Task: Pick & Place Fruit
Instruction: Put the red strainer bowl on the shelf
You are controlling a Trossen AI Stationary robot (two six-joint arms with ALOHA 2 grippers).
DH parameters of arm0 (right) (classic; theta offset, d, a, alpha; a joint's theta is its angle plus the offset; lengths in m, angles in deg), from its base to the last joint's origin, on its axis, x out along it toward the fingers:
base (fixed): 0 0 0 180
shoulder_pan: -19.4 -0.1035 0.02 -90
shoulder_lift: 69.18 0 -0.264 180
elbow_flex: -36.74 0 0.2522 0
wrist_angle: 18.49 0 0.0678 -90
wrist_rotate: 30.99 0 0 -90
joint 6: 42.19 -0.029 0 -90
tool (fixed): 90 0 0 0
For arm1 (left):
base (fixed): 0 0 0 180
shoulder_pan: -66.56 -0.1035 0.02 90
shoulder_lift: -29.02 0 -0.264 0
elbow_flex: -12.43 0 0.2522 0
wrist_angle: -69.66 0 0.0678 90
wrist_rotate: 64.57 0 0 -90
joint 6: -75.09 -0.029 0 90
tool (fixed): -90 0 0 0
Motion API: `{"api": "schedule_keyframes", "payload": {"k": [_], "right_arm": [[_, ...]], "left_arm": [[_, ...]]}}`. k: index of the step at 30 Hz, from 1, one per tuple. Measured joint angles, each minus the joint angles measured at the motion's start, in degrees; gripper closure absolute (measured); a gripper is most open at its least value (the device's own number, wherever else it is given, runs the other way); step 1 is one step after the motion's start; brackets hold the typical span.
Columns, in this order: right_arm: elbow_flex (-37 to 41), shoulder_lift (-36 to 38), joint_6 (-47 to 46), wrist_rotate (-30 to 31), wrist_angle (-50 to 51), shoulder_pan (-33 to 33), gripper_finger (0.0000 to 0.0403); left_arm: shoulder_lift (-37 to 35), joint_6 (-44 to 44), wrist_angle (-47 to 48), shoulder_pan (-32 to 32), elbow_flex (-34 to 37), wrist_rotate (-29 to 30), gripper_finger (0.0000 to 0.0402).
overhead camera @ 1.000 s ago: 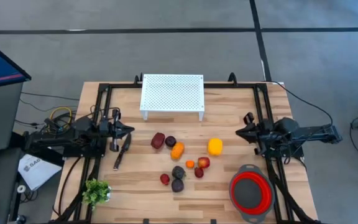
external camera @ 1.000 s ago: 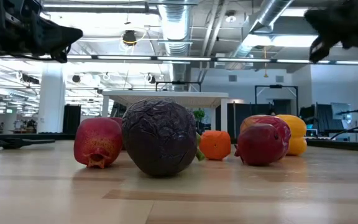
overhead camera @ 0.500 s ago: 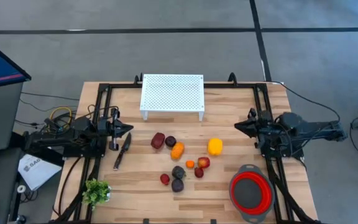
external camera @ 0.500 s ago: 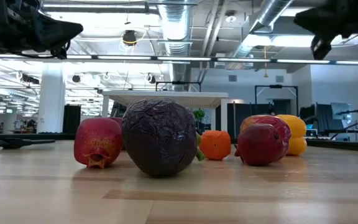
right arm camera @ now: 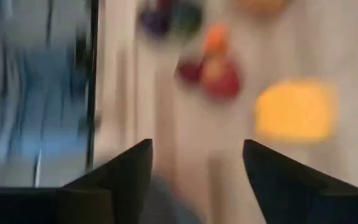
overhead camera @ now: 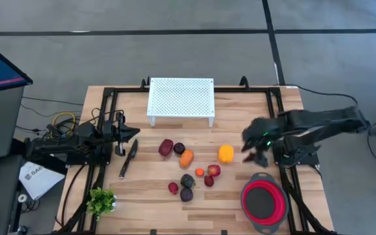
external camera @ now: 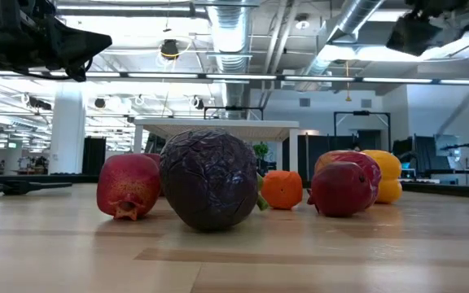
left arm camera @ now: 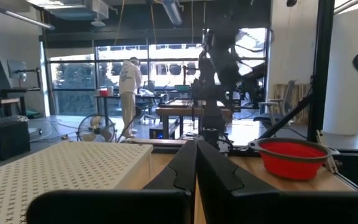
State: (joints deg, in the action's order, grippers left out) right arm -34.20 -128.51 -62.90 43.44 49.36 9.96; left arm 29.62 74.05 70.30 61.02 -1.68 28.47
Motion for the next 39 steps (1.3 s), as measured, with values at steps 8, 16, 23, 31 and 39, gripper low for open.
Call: {"api": "schedule_keyframes", "payload": {"k": [8, 16, 23, 31, 39], "right_arm": [[-6.2, -22.5, 13.6, -8.6, 3.7, -12.2, 0.0143], [-6.9, -34.1, 21.7, -3.7, 2.4, -17.7, 0.0143], [-6.9, -35.7, 21.8, -1.7, 1.7, -17.7, 0.0170], [-6.9, -35.7, 24.4, -1.8, 1.8, -16.7, 0.0321], [-7.0, -35.6, 24.9, -2.9, 1.4, -14.4, 0.0386]], "left_arm": [[2.5, 0.0, -0.7, 0.0, 0.0, 0.0, 0.0397], [6.9, 1.5, -1.1, 0.0, 0.0, 0.0, 0.0397], [9.3, 1.9, -2.0, 0.0, 0.0, 0.0, 0.0397], [11.3, 1.9, -3.9, 0.0, 0.0, -0.1, 0.0397], [11.5, 3.1, -5.1, 0.0, 0.0, -0.5, 0.0397]]}}
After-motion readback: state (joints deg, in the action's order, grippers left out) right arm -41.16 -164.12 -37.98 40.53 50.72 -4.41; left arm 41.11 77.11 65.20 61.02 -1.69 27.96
